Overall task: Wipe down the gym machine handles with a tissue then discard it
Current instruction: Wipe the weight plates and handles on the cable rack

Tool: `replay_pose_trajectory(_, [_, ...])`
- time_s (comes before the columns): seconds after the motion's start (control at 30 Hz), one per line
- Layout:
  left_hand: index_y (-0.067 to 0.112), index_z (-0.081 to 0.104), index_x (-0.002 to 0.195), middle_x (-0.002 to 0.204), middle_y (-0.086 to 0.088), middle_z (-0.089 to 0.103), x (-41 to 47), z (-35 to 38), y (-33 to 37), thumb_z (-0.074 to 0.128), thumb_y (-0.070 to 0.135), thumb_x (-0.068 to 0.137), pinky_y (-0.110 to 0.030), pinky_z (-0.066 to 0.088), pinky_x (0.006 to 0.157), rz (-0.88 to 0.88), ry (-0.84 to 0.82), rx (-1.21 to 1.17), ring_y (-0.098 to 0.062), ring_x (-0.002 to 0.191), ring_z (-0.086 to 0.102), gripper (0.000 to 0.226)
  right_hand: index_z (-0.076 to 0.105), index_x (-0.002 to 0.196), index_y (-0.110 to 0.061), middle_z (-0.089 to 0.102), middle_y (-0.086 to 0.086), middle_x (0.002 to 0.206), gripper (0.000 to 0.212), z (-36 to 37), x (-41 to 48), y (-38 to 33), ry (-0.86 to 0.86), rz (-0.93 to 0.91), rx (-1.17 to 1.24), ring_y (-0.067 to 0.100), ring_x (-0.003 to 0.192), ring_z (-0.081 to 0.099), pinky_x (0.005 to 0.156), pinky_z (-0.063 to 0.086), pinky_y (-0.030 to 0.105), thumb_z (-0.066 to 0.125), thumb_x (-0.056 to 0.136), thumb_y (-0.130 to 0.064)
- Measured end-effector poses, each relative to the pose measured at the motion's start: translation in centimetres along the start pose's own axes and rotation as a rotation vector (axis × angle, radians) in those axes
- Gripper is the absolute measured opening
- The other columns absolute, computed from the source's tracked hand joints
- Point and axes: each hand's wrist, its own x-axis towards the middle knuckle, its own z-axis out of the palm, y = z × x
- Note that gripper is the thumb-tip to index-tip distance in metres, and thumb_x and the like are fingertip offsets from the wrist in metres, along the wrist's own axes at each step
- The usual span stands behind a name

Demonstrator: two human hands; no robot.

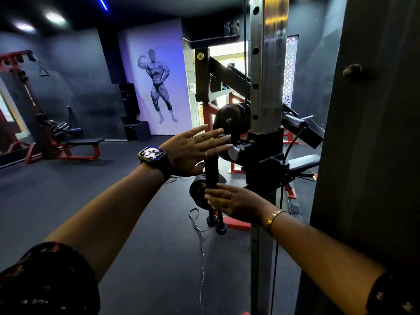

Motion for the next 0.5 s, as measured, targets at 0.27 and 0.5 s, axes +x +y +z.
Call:
replay_pose_trajectory(0.27, [0.012, 0.03, 0.15, 0.154, -0.012, 0.033, 0.0, -0.1, 0.3, 0.027, 0.038, 0.086, -0.046, 0.013, 0.116, -0.022, -0.037, -0.044, -0.026, 0.142, 0.022, 0.069, 0.06, 0.127, -0.007, 0.053, 0.01, 0.138, 0.034, -0.8, 1.3, 0.1, 0.188, 0.254, -0.002, 0.028, 0.133, 0.044, 0.11, 0.038, 0.041, 0.042, 0.098, -0.003])
replay_pose_trajectory(0.5, [0.013, 0.024, 0.15, 0.155, -0.012, 0.032, -0.2, 0.0, 0.5, 0.029, 0.035, 0.084, -0.047, 0.015, 0.116, -0.022, -0.028, -0.046, -0.027, 0.142, 0.025, 0.069, 0.062, 0.124, -0.011, 0.053, 0.007, 0.139, 0.037, -0.3, 2.0, 0.9, 0.062, 0.033, -0.092, 0.023, 0.135, 0.042, 0.113, 0.029, 0.039, 0.055, 0.089, -0.01])
